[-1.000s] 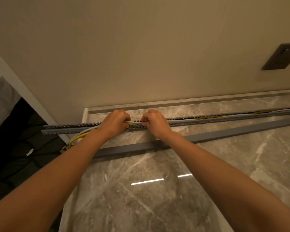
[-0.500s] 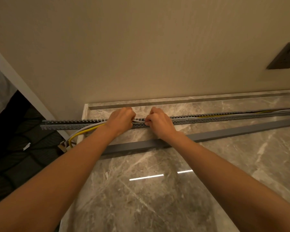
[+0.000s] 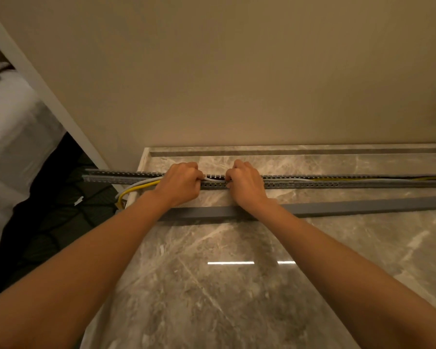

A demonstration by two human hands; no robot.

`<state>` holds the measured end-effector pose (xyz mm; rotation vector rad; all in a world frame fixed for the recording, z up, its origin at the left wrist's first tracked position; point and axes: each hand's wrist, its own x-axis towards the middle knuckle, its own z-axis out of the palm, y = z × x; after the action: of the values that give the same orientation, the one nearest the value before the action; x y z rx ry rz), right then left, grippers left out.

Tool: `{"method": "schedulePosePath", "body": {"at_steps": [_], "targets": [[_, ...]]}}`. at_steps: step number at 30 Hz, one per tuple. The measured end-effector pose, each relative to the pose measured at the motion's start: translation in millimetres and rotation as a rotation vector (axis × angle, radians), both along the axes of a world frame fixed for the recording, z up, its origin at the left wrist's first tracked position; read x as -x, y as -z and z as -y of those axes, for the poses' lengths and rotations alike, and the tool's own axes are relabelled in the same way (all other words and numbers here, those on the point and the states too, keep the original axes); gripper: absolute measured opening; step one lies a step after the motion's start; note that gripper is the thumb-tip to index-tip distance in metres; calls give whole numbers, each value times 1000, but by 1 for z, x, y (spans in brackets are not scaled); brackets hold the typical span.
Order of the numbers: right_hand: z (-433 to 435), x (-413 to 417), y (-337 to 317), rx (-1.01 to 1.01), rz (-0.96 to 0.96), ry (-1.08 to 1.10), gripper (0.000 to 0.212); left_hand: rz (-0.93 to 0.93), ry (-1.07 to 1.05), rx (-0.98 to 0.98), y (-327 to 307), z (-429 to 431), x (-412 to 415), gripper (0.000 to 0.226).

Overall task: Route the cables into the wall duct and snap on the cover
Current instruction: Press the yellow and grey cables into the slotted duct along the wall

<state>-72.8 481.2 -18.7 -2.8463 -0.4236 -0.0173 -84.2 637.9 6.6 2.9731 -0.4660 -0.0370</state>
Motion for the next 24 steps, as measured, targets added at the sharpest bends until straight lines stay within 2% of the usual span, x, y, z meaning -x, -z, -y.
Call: {"method": "schedulePosePath", "body": {"at_steps": [3,6,9,15,18,24], "targets": [[-5,-1,-3,-27,-12,2,24,-58,-17,7,-4,-2,-3,33],[-19,0,-8,-78,-37,-57,24,-122,-49,136,-7,-11,-6,34],[-38,-1,-15,-116,-66,-80,26,-55,-157,218,-10,-32,-5,33],[-86,1,-20,-176,-44,-61,24,18,-143,44,-4,-101,6,41],[-110,4,-19,-166,-48,-84,23,55,-57,-42,-3,-123,7,37],[-124,4,-20,-170,-101,3,19,10,95,-120,0,-136,6,31]]}}
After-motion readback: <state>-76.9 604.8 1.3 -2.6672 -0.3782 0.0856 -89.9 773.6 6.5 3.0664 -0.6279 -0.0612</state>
